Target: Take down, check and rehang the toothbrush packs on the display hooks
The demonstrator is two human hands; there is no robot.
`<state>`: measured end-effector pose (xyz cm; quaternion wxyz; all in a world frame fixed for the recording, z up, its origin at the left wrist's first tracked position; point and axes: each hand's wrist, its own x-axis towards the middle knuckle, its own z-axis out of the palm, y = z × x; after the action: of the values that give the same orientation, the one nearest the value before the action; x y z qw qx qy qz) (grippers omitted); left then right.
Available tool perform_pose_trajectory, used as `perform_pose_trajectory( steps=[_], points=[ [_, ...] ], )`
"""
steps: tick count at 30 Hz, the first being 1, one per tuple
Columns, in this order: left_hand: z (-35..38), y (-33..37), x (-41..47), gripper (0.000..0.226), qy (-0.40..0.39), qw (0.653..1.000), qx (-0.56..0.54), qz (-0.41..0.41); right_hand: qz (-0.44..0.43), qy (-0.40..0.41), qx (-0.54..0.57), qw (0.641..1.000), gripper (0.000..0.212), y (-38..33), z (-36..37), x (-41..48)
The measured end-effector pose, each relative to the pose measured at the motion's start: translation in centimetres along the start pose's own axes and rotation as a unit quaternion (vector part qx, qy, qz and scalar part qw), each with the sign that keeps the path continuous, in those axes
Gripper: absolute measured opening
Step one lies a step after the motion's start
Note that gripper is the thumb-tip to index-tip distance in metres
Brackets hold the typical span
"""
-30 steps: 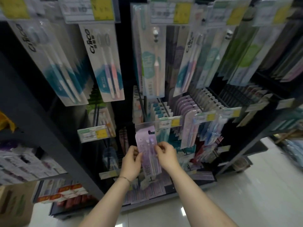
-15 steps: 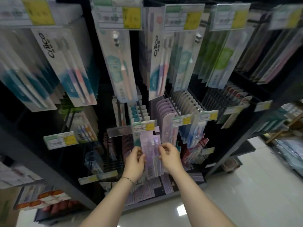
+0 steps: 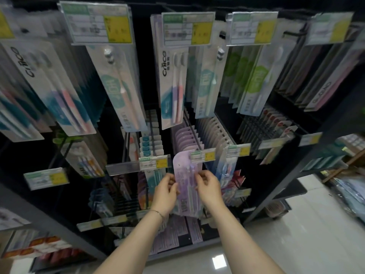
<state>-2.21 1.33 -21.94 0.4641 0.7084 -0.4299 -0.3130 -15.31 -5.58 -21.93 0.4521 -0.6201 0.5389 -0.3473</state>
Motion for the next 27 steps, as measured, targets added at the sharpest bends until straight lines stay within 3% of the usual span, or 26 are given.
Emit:
perform_pose_trajectory(
  steps=[27],
  points=[
    [2.1,0.3,2.5,0.02,-0.039,0.998,-0.049,0.03,-0.073,0.022,-0.031,0.997,0.009,-0.3,-2.4,1.9]
  ],
)
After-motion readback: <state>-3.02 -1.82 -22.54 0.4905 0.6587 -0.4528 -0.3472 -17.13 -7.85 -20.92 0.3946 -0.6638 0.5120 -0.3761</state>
